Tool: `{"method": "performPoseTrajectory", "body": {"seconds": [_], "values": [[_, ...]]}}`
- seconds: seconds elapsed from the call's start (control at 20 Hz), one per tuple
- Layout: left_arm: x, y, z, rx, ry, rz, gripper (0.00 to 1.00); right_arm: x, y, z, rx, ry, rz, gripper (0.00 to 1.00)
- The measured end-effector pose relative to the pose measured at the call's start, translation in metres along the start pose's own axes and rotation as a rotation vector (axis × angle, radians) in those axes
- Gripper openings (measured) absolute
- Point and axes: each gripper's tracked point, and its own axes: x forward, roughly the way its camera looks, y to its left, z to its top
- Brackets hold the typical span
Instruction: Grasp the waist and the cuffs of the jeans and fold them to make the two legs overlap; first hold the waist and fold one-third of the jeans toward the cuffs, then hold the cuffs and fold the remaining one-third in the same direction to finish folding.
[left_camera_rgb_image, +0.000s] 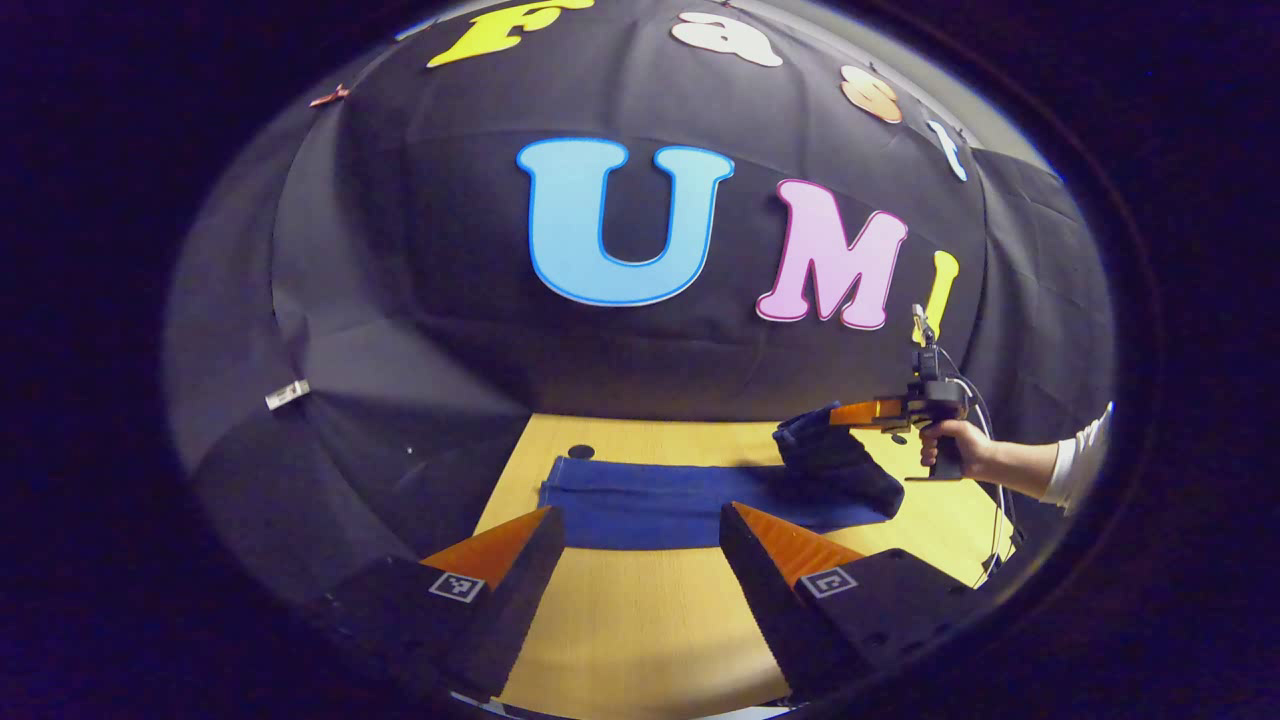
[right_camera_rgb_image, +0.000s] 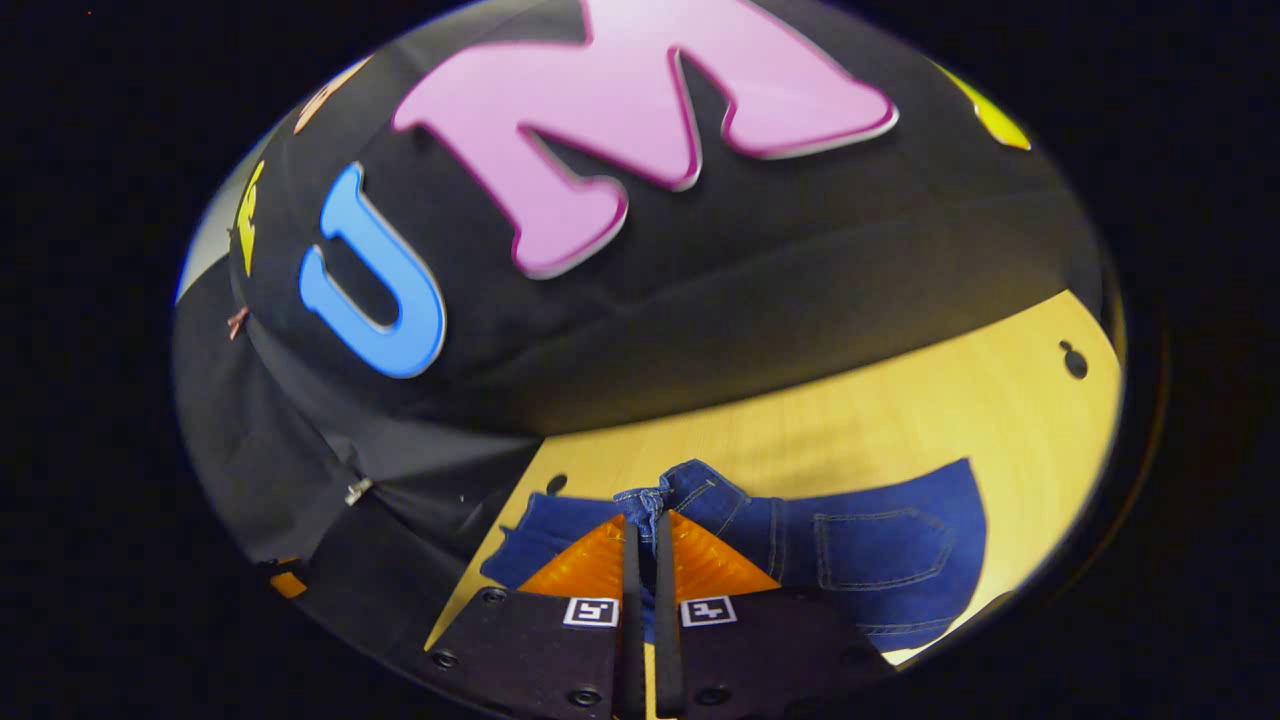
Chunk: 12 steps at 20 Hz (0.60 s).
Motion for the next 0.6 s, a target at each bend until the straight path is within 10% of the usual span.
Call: {"method": "performPoseTrajectory", "body": {"seconds": [0.35, 0.6], "values": [[0.069, 0.027, -0.052, -0.290, 0.118, -0.050, 0.97, 0.055, -0.009, -0.111, 0.055, 0.261, 0.010, 0.11], [0.143, 0.034, -0.081, -0.385, 0.231, -0.068, 0.97, 0.041, 0.011, -0.077, 0.019, 0.147, 0.100, 0.90]]}}
